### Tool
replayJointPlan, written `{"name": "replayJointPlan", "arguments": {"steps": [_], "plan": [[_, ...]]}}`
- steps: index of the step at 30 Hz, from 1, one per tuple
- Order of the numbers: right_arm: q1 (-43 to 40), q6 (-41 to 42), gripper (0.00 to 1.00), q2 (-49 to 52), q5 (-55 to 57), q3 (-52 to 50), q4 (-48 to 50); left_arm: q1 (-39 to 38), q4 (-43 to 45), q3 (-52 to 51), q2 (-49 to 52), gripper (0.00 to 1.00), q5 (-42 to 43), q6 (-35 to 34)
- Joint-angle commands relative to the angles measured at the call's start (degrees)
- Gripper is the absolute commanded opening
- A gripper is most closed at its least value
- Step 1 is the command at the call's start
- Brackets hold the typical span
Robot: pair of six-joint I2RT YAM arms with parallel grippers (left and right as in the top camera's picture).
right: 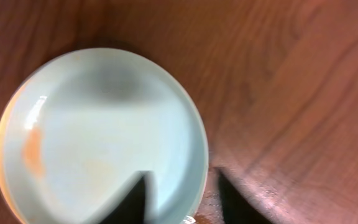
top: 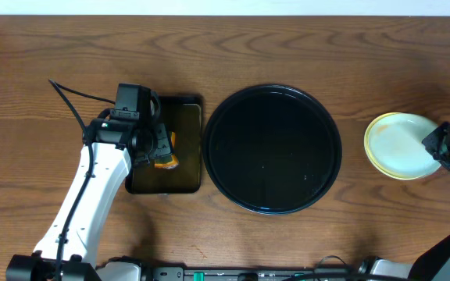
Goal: Clean dirty plates on tray and stack at the side
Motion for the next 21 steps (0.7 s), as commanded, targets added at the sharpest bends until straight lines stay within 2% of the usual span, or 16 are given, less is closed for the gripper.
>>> {"name": "replayJointPlan", "arguments": {"steps": [1,2,5,10,13,14,18,21], "plan": [[-0.28,-1.86,0.52,0.63,-7.93,0.00,0.00,0.02,-0.17,-0.74,-0.02,0.55,0.13,0.13],[-0.09,-4.87,0.54,0.61,-12.98,-0.02,-0.07,0.02,-0.15,-0.74,-0.02,0.59,0.13,0.17],[1.53,-11.10,0.61,0.59,-23.39,0.00,-1.46,0.02,0.42,-0.74,-0.02,0.62,0.13,2.51],[6.95,-16.37,0.70,0.20,-26.38,0.00,-4.46,-0.72,1.60,-0.74,-0.02,0.66,0.13,5.14],[14.21,-19.80,0.85,-0.83,-26.38,0.00,-7.45,-2.73,-0.09,-0.74,-0.02,0.72,0.11,7.93],[16.44,-21.16,0.99,-1.25,-26.34,0.00,-8.46,-3.15,-1.75,-0.74,0.00,0.77,0.02,8.11],[21.66,-19.50,0.99,-3.08,-24.17,-0.04,-11.98,-3.10,-10.23,-0.74,-0.02,0.78,-0.50,6.47],[23.19,-19.06,0.99,-6.12,-23.61,-0.70,-13.35,-3.10,-13.00,-0.74,-0.46,0.78,-0.50,6.29]]}}
